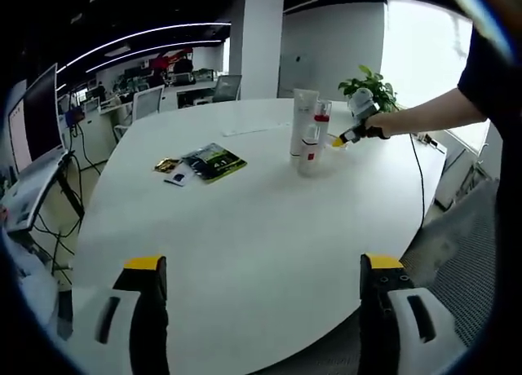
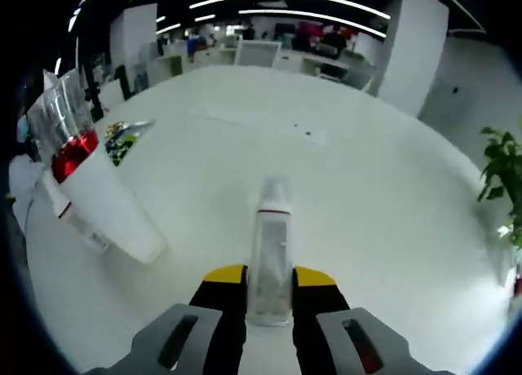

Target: Arrange the skincare products in the storage area until every visible bottle or jar stands upright without overlapping.

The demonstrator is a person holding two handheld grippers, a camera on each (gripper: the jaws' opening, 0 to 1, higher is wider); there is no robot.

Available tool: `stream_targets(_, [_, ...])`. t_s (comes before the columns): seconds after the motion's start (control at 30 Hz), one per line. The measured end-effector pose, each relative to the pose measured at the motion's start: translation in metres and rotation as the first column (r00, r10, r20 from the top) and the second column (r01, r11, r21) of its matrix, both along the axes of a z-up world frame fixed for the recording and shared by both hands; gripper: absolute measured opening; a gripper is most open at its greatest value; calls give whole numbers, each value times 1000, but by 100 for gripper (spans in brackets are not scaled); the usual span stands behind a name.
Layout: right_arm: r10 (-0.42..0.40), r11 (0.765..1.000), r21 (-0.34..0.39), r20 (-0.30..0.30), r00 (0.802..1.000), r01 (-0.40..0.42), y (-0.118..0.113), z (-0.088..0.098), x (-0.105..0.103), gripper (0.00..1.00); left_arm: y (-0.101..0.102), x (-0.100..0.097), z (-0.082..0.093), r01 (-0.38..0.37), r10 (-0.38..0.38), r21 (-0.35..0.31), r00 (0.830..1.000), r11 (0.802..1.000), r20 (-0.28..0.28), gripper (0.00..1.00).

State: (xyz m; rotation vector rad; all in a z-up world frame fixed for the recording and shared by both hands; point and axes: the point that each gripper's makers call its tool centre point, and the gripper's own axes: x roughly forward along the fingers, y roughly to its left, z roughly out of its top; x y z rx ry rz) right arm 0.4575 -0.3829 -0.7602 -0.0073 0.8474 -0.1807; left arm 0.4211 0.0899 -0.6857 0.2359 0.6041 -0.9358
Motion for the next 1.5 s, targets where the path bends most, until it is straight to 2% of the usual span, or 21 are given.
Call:
stream_targets(0.23, [-54,998,40,88,995,50,4,25,-19,12,-3,-4,0,28,-28,11,1000,1000,8,91])
stream_targets(0.7, [-59,998,44,157,986,53,32,60,-69,12,-6,-3,9,28,-28,-40,1000,999,8,89])
stream_targets(0.87, [-53,997,70,196,979,40,53,76,-84,12,-1,3,15,-26,25,-98,1000,995,-11,87])
stream_targets(1.17, [-20,996,86,246,969,-2,90,93,-103,12,-4,-2,17,12,-11,-87,1000,996,15,87])
stream_targets(1.4, [-19,991,131,299,954,-21,115,103,-110,12,-7,-6,20,25,-24,-100,1000,995,10,87])
stream_targets(1.43, [-11,990,135,305,952,-32,121,104,-111,12,-7,-6,21,27,-25,-96,1000,995,15,87])
stream_targets(1.47, [-6,990,134,310,951,-37,125,105,-112,12,-6,-5,21,41,-39,-59,998,997,43,87])
stream_targets(1.5, [2,989,137,316,949,-48,130,107,-113,12,-7,-6,22,43,-40,-58,998,997,43,87])
